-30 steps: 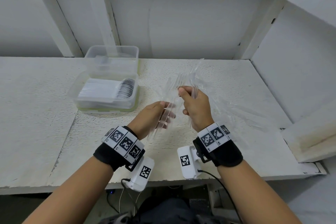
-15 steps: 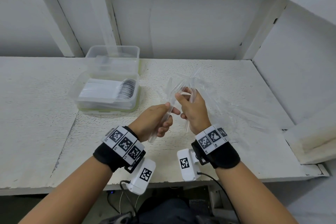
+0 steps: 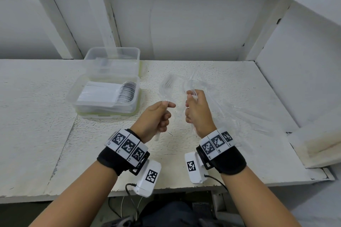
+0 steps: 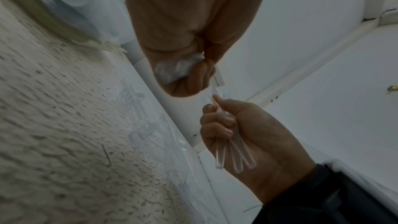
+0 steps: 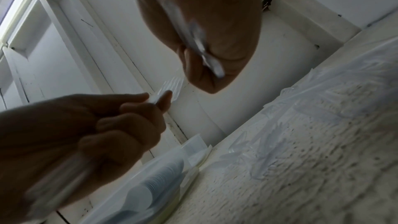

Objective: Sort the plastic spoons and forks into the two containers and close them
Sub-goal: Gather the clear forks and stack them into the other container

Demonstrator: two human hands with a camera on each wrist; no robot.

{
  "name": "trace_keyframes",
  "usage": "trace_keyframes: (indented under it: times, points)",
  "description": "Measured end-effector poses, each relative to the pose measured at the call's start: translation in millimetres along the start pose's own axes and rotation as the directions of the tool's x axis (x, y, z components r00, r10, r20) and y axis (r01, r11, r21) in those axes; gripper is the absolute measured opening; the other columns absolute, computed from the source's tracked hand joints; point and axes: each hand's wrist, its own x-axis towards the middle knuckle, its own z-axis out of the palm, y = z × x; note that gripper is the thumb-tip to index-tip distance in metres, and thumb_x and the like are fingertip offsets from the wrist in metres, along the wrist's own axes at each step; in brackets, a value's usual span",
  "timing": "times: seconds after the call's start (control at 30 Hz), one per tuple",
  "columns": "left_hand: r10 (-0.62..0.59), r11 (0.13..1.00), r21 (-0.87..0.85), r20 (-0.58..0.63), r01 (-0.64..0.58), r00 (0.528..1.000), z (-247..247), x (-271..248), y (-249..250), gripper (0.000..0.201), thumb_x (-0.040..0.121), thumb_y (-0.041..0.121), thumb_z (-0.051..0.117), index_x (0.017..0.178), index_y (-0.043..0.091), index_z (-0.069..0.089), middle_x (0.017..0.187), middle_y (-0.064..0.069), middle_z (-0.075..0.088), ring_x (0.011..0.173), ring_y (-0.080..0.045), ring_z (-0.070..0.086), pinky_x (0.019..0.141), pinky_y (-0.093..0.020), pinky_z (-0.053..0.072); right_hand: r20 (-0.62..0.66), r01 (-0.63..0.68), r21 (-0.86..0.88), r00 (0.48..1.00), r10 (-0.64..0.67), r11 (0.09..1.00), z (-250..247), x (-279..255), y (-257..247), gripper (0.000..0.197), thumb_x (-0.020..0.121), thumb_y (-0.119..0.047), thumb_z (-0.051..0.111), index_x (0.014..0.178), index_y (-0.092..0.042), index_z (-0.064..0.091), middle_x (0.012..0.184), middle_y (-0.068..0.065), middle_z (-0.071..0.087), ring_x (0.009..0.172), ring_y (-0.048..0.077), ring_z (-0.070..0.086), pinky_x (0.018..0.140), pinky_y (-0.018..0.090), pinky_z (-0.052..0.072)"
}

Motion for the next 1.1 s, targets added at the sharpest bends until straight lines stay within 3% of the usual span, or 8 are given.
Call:
trace_keyframes:
  times: [0.2, 0.27, 0.33, 0.53, 0.6, 0.77, 0.97, 1.1]
  points:
    - [0.061, 0.992, -0.101, -0.114, -0.073, 0.992, 10.0, 4.7, -0.3, 0.023, 0.100, 0.021, 0.040, 0.089, 0.011, 0.058, 0.071, -0.001, 0.049, 0.055, -0.008, 0.047, 0.046, -0.017, 0.042, 0.022, 0.146, -0.077, 0.989, -0.145, 0.986, 9.4, -6.0, 5.4, 0.017, 0.100, -0.020, 0.038, 0.115, -0.022, 0.046, 0.077, -0.006, 0.049, 0.055, 0.004, 0.042, 0.053, 0.019, 0.037]
    - [0.074, 0.983, -0.161, -0.092, -0.088, 0.993, 11.7, 6.3, -1.0, 0.020, 0.099, 0.018, 0.042, 0.090, 0.007, 0.056, 0.084, -0.005, 0.060, 0.073, -0.014, 0.059, 0.065, -0.026, 0.054, 0.025, 0.206, -0.141, 0.979, -0.204, 0.968, 13.3, -7.9, 5.1, 0.019, 0.100, -0.020, 0.039, 0.115, -0.018, 0.049, 0.083, -0.009, 0.054, 0.068, 0.001, 0.050, 0.066, 0.017, 0.041]
    - [0.088, 0.983, -0.154, -0.056, -0.095, 0.995, 12.3, 7.4, -3.0, 0.020, 0.098, 0.018, 0.044, 0.097, 0.002, 0.056, 0.098, -0.008, 0.066, 0.092, -0.021, 0.064, 0.084, -0.038, 0.053, 0.027, 0.252, -0.202, 0.967, -0.252, 0.946, 15.6, -10.5, 4.3, 0.020, 0.099, -0.018, 0.041, 0.114, -0.015, 0.053, 0.090, -0.011, 0.057, 0.080, -0.006, 0.053, 0.071, 0.006, 0.042]
    - [0.132, 0.976, -0.172, -0.011, -0.132, 0.991, 11.0, 3.8, -1.3, 0.021, 0.098, 0.014, 0.042, 0.104, 0.005, 0.060, 0.088, 0.000, 0.071, 0.080, -0.010, 0.069, 0.065, -0.022, 0.054, 0.008, 0.340, -0.292, 0.935, -0.353, 0.894, 22.5, -11.6, 4.7, 0.017, 0.097, -0.015, 0.045, 0.109, -0.009, 0.057, 0.094, -0.008, 0.058, 0.085, -0.005, 0.054, 0.072, -0.001, 0.039]
    - [0.138, 0.974, -0.178, -0.016, -0.139, 0.990, 10.3, 3.8, -0.7, 0.021, 0.098, 0.013, 0.042, 0.104, 0.005, 0.060, 0.087, -0.001, 0.071, 0.079, -0.010, 0.068, 0.064, -0.022, 0.054, 0.001, 0.350, -0.311, 0.930, -0.368, 0.884, 24.4, -11.1, 6.0, 0.018, 0.097, -0.015, 0.046, 0.108, -0.008, 0.058, 0.099, -0.003, 0.056, 0.086, 0.001, 0.053, 0.072, 0.000, 0.039]
    - [0.116, 0.973, -0.197, -0.013, -0.117, 0.993, 8.3, 3.0, -0.9, 0.023, 0.097, 0.014, 0.044, 0.110, 0.004, 0.060, 0.090, -0.002, 0.069, 0.078, -0.009, 0.068, 0.064, -0.021, 0.054, 0.019, 0.321, -0.328, 0.942, -0.334, 0.888, 25.0, -9.5, 5.5, 0.023, 0.097, -0.014, 0.045, 0.115, -0.008, 0.059, 0.105, -0.001, 0.047, 0.085, -0.005, 0.047, 0.072, -0.004, 0.036]
    - [0.093, 0.981, -0.174, 0.016, -0.089, 0.996, 4.4, 1.6, 0.5, 0.022, 0.097, 0.013, 0.044, 0.107, 0.003, 0.061, 0.087, -0.004, 0.070, 0.073, -0.011, 0.068, 0.062, -0.020, 0.054, 0.041, 0.239, -0.305, 0.970, -0.238, 0.922, 26.8, -10.2, 3.3, 0.026, 0.098, -0.016, 0.044, 0.116, -0.009, 0.061, 0.106, 0.000, 0.047, 0.108, 0.015, 0.050, 0.092, 0.020, 0.041]
    - [0.063, 0.991, -0.123, 0.016, -0.060, 0.998, 1.9, 2.5, -0.7, 0.023, 0.097, 0.014, 0.046, 0.107, -0.001, 0.060, 0.094, -0.011, 0.067, 0.079, -0.017, 0.067, 0.071, -0.027, 0.058, 0.069, 0.182, -0.281, 0.983, -0.169, 0.942, 23.9, -13.5, 0.5, 0.026, 0.098, -0.019, 0.043, 0.115, -0.013, 0.062, 0.111, 0.001, 0.044, 0.110, 0.017, 0.053, 0.095, 0.026, 0.044]
